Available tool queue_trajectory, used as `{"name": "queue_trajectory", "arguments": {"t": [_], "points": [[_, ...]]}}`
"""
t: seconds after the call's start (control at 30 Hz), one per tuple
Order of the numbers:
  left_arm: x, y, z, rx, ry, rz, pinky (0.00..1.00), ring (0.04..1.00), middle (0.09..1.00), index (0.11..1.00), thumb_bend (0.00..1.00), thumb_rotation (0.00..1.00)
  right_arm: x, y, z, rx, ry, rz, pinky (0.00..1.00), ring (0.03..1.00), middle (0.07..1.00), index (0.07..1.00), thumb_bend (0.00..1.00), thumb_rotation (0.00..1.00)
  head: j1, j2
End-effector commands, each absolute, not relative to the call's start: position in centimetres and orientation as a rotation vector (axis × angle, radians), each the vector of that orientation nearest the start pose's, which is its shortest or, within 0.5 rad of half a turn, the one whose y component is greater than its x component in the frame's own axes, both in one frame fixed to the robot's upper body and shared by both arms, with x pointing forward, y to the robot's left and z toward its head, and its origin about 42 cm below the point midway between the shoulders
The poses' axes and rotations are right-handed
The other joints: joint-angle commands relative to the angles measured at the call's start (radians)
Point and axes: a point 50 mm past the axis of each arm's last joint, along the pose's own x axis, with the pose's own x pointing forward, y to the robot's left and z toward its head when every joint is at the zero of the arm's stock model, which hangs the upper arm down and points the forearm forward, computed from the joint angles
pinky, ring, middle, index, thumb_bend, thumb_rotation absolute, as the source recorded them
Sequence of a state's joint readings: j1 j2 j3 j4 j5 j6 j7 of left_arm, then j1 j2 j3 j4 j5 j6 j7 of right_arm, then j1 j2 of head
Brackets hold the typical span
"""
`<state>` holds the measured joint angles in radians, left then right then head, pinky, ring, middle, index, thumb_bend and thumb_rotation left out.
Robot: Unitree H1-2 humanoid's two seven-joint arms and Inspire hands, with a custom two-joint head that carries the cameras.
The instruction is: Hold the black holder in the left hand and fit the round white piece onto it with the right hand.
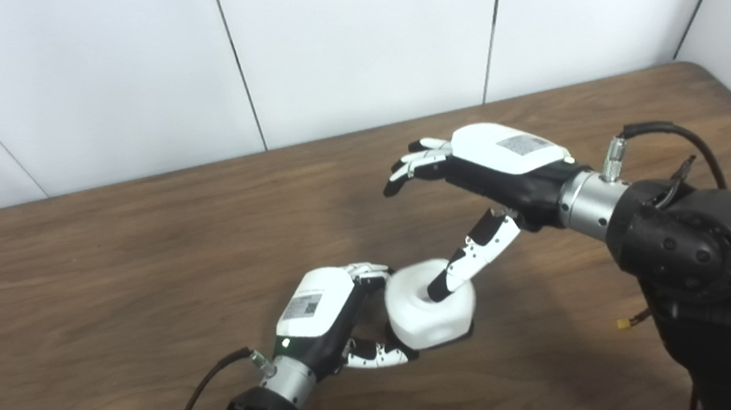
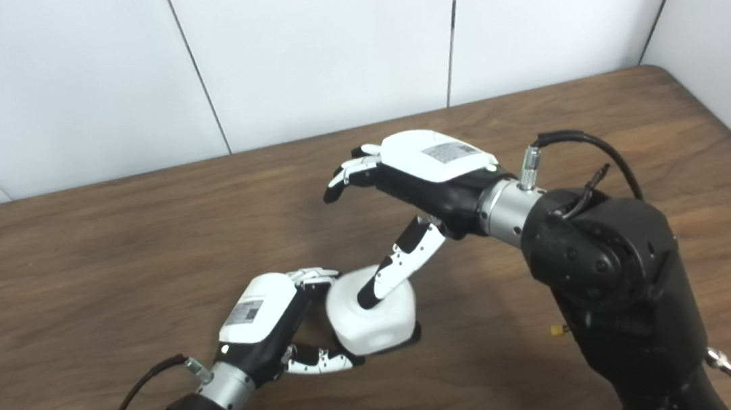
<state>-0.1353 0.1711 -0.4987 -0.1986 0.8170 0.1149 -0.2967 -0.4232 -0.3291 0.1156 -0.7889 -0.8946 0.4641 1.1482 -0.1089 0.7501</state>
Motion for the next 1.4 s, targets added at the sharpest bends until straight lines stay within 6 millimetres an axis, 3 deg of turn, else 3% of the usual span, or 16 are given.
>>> {"name": "queue_trajectory", "arguments": {"t": [0.0, 0.13, 0.53, 0.63, 0.83, 0.93, 1.03, 1.17, 1.3, 1.37], "points": [[27.5, 13.4, 12.8, 1.056, -0.020, -0.728, 0.80, 0.851, 0.834, 0.779, 0.97, 0.16, 28.1, -20.8, 35.1, -1.234, -0.238, 0.491, 0.92, 0.982, 0.904, 0.803, 1.00, 0.47, -0.001, 0.001], [27.8, 14.5, 14.1, 1.101, 0.027, -0.779, 0.81, 0.876, 0.873, 0.858, 1.00, 0.21, 28.4, -21.0, 35.1, -1.221, -0.233, 0.487, 0.91, 0.988, 0.908, 0.808, 1.00, 0.49, -0.001, 0.001], [27.1, 18.1, 17.3, 1.230, 0.120, -0.826, 0.81, 0.906, 0.900, 0.910, 1.00, 0.21, 29.2, -21.4, 34.7, -1.192, -0.211, 0.477, 0.90, 0.998, 0.911, 0.812, 1.00, 0.49, 0.037, -0.002], [26.9, 19.1, 18.1, 1.255, 0.142, -0.771, 0.81, 0.904, 0.895, 0.917, 1.00, 0.20, 29.2, -21.5, 34.6, -1.188, -0.213, 0.478, 0.89, 0.993, 0.909, 0.811, 1.00, 0.49, 0.050, -0.005], [27.1, 23.0, 20.2, 1.282, 0.170, -0.583, 0.81, 0.895, 0.886, 0.924, 0.96, 0.24, 29.4, -21.6, 34.2, -1.171, -0.212, 0.484, 0.90, 0.994, 0.911, 0.810, 1.00, 0.51, 0.077, -0.011], [27.2, 25.3, 20.7, 1.277, 0.205, -0.483, 0.82, 0.894, 0.889, 0.927, 0.93, 0.25, 29.4, -21.7, 34.0, -1.174, -0.211, 0.488, 0.90, 0.997, 0.911, 0.814, 1.00, 0.56, 0.088, -0.017], [27.0, 27.5, 21.0, 1.235, 0.220, -0.397, 0.80, 0.902, 0.897, 0.923, 0.89, 0.23, 29.4, -21.9, 33.7, -1.173, -0.208, 0.490, 0.90, 0.999, 0.912, 0.817, 0.97, 0.62, 0.098, -0.022], [26.0, 29.9, 20.8, 1.096, 0.144, -0.197, 0.77, 0.871, 0.882, 0.890, 0.85, 0.28, 29.1, -22.7, 33.2, -1.153, -0.196, 0.481, 0.90, 0.999, 0.917, 0.821, 0.87, 0.65, 0.100, -0.025], [24.2, 31.1, 20.7, 0.806, 0.044, 0.024, 0.78, 0.852, 0.865, 0.856, 0.71, 0.31, 28.8, -24.2, 32.3, -1.117, -0.175, 0.450, 0.88, 0.986, 0.941, 0.845, 0.76, 0.75, 0.108, -0.029], [23.4, 31.7, 20.5, 0.685, -0.005, 0.069, 0.76, 0.849, 0.878, 0.869, 0.58, 0.43, 28.5, -25.4, 31.4, -1.085, -0.149, 0.429, 0.91, 0.997, 0.988, 0.921, 0.71, 0.87, 0.108, -0.030]]}}
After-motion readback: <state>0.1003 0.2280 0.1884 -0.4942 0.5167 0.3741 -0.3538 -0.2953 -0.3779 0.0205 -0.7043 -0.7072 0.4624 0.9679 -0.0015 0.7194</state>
